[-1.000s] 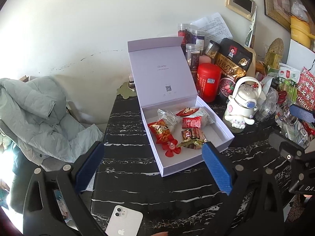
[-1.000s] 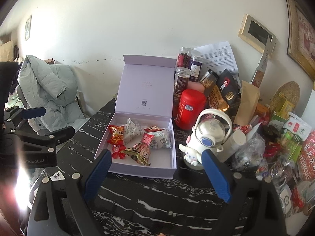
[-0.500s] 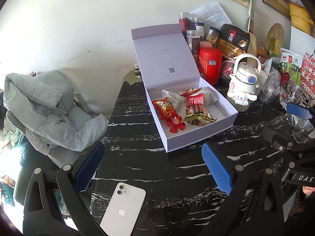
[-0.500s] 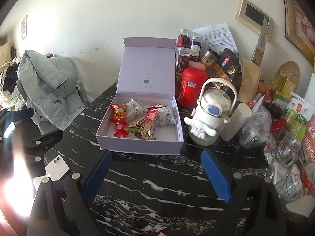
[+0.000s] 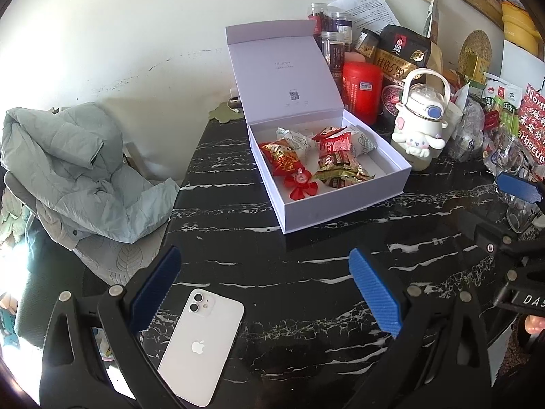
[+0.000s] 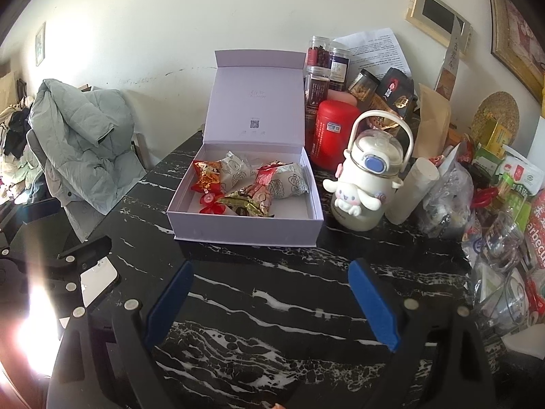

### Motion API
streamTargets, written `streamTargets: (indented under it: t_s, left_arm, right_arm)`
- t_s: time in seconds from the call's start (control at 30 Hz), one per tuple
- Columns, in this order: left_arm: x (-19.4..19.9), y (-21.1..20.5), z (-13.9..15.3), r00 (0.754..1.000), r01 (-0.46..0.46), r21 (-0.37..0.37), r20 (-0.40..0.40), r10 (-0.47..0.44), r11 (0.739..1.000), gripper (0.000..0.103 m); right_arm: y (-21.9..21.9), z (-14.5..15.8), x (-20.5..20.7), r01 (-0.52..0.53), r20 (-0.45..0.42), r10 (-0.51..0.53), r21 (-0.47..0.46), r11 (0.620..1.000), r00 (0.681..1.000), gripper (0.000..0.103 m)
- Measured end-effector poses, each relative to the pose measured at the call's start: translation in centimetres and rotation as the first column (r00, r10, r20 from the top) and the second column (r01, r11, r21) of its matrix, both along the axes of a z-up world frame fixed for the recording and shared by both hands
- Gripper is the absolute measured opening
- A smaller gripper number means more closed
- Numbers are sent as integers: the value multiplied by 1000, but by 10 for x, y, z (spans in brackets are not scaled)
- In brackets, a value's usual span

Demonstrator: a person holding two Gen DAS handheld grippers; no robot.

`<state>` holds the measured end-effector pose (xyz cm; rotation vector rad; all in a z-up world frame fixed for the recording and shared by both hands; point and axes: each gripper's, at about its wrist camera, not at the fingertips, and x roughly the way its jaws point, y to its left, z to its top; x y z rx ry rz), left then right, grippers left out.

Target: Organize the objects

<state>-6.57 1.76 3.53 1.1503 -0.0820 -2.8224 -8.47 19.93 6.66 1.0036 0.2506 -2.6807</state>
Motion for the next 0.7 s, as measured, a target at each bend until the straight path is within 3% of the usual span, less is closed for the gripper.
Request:
streamTargets:
  t_s: [0.7]
  left_arm:
    - [-5, 6, -13, 999, 30, 14, 33, -31, 999, 99]
  right_arm:
    - [2, -11, -4, -7, 22, 7, -7, 1000, 1000, 93]
